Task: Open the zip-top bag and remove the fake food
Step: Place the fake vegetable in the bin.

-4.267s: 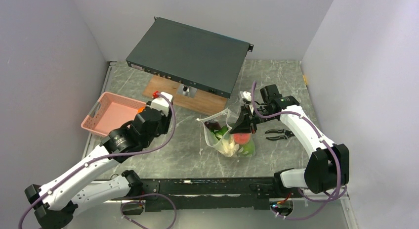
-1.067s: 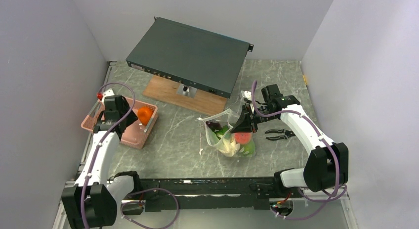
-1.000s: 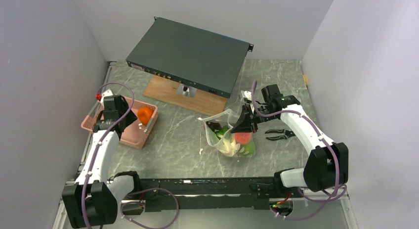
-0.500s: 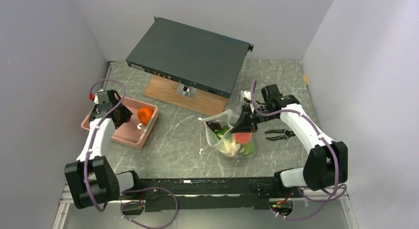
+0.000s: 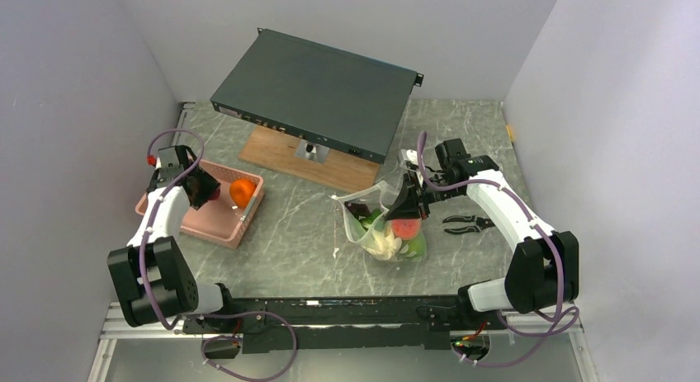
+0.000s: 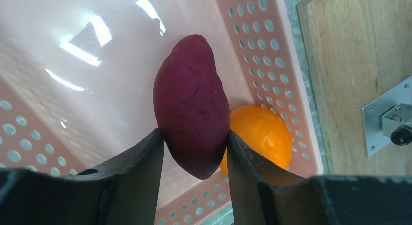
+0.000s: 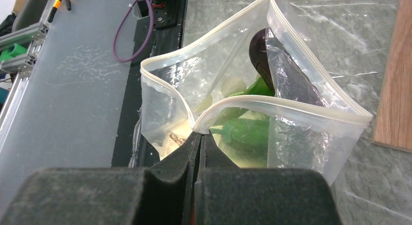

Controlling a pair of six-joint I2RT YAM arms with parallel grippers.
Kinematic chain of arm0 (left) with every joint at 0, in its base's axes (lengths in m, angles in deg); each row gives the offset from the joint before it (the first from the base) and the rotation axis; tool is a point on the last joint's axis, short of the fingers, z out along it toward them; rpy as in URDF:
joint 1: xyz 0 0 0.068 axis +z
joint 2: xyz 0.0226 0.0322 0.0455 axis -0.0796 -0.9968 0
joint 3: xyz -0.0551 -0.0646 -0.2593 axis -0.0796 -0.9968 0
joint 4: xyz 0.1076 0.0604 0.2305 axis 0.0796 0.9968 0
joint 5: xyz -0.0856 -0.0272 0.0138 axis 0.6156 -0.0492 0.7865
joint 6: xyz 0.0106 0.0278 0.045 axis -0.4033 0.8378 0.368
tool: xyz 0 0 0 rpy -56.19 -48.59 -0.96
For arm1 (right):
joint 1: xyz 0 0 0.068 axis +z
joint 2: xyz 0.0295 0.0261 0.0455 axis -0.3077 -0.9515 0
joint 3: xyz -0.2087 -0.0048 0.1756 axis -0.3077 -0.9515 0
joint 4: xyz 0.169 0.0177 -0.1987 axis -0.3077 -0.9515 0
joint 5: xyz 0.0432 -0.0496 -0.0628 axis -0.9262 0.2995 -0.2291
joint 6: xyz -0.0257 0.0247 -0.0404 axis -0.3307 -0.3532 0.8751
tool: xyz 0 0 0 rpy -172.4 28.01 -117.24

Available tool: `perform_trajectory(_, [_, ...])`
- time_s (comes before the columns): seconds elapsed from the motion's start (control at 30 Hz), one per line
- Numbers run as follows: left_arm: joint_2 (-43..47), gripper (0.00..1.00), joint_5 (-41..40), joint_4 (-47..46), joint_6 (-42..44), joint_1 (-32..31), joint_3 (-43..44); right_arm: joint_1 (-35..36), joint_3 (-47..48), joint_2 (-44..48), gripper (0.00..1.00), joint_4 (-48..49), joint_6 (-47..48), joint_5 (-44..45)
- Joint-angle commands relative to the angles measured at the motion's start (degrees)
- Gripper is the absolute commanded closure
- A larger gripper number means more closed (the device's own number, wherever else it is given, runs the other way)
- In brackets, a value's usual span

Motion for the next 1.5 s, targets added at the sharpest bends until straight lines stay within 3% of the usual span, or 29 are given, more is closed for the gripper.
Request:
perform_trajectory(0.0, [-1.24,0.72,2.86,-3.21,-1.66,0.55,2.69,-0.22,2.24,-0.23,1.0,0.0,1.74,-0.22])
perform_trajectory(0.2, [-3.29,0.51,4.6,-4.08,-2.24,0.88,3.61,-0.21,2.21,-0.39,1.0,-0.06,1.74,0.1])
perform_trajectory(0.57, [-4.0,0.25,5.89,-4.24,-1.88,1.13,4.58,-0.25,2.23,-0.41,1.0,0.04,1.74,0.43])
perform_trajectory(1.07, [1.6,0.08,8.6,-3.26,3.33,1.46,3.78,-0.29,1.63,0.62,1.0,0.17,1.74,0.3])
perform_trajectory(1.47, [13.71,0.0,19.5,-1.61,10.34,1.51,-1.29,-0.23,0.99,1.73,1.0,0.39,1.8,-0.06])
